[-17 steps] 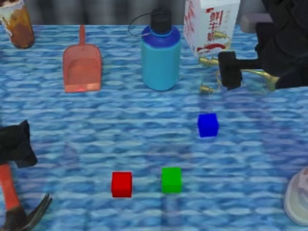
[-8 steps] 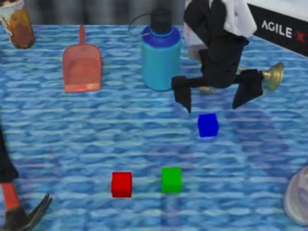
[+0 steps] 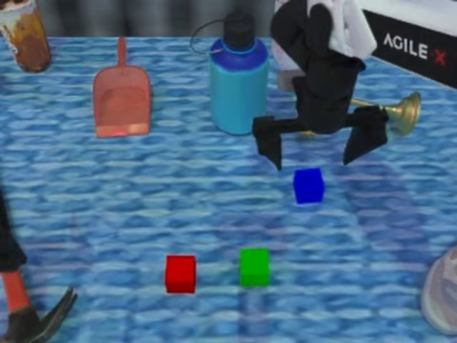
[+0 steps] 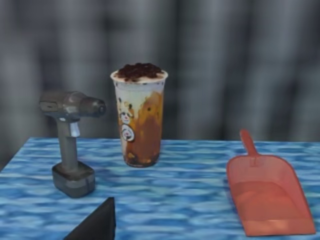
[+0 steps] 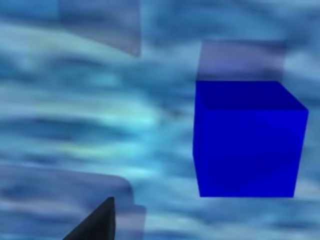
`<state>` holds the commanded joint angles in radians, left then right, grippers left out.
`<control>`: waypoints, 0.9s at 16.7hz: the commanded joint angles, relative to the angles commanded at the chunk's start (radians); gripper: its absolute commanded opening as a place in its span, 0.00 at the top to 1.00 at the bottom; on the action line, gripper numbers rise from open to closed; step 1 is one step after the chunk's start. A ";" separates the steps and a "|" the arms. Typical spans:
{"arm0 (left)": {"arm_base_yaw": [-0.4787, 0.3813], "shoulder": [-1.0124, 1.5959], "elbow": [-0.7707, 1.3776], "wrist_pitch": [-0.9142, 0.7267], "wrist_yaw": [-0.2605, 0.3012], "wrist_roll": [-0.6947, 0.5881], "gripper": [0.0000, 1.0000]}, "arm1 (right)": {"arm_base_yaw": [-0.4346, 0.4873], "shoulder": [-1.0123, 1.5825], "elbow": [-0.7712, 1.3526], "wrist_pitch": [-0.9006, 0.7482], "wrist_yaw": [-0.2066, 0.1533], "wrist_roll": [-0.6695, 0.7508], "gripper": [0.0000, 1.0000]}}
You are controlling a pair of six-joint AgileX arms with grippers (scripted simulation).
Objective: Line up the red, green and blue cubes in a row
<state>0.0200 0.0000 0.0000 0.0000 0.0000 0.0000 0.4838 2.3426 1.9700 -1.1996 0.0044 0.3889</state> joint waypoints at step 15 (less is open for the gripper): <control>0.000 0.000 0.000 0.000 0.000 0.000 0.00 | 0.005 0.083 -0.156 0.240 0.001 0.005 0.30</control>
<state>0.0200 0.0000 0.0000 0.0000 0.0000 0.0000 0.4887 2.4255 1.8144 -0.9596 0.0055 0.3934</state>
